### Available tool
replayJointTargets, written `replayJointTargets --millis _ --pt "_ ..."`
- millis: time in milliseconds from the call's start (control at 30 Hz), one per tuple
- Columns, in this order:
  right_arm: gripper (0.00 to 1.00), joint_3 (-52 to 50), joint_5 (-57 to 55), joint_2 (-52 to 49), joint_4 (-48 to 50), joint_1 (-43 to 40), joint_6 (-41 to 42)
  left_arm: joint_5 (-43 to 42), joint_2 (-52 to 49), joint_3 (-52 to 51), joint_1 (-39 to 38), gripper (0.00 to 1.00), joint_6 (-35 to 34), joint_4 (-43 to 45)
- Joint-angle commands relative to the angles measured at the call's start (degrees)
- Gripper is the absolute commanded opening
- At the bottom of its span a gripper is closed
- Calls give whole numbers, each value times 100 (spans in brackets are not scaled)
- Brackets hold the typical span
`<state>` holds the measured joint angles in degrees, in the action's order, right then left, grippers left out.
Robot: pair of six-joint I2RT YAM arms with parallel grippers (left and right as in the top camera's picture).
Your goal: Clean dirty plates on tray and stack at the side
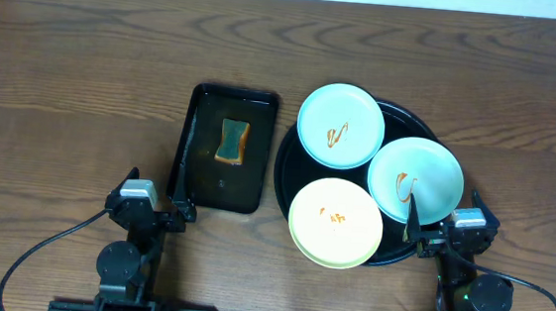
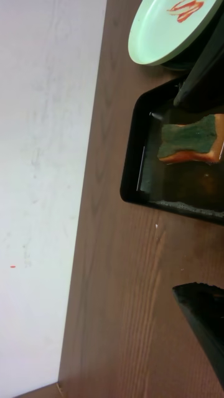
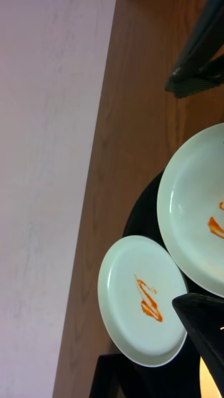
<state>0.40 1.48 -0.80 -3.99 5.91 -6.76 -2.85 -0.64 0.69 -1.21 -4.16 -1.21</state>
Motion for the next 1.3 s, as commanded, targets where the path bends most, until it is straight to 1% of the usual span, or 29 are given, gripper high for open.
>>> replayJointTargets --millis 0,867,967,1067,1133,1267 --pt "99 -9 7 4 -17 46 -59 94 -2 -44 28 88 94 -269" --pt "99 -9 7 4 -9 46 -61 85 -7 -46 28 88 85 -262" --pt "99 -9 -61 -2 -37 44 -59 87 -7 -44 28 88 -107 -264" --pt "99 -9 15 -94 -22 46 -50 87 -9 -26 28 88 -457 -267" --pt "99 -9 22 -120 -13 46 184 90 -46 31 28 88 -588 -289" --pt "99 20 26 -155 -63 46 800 90 -295 326 28 88 -608 -544"
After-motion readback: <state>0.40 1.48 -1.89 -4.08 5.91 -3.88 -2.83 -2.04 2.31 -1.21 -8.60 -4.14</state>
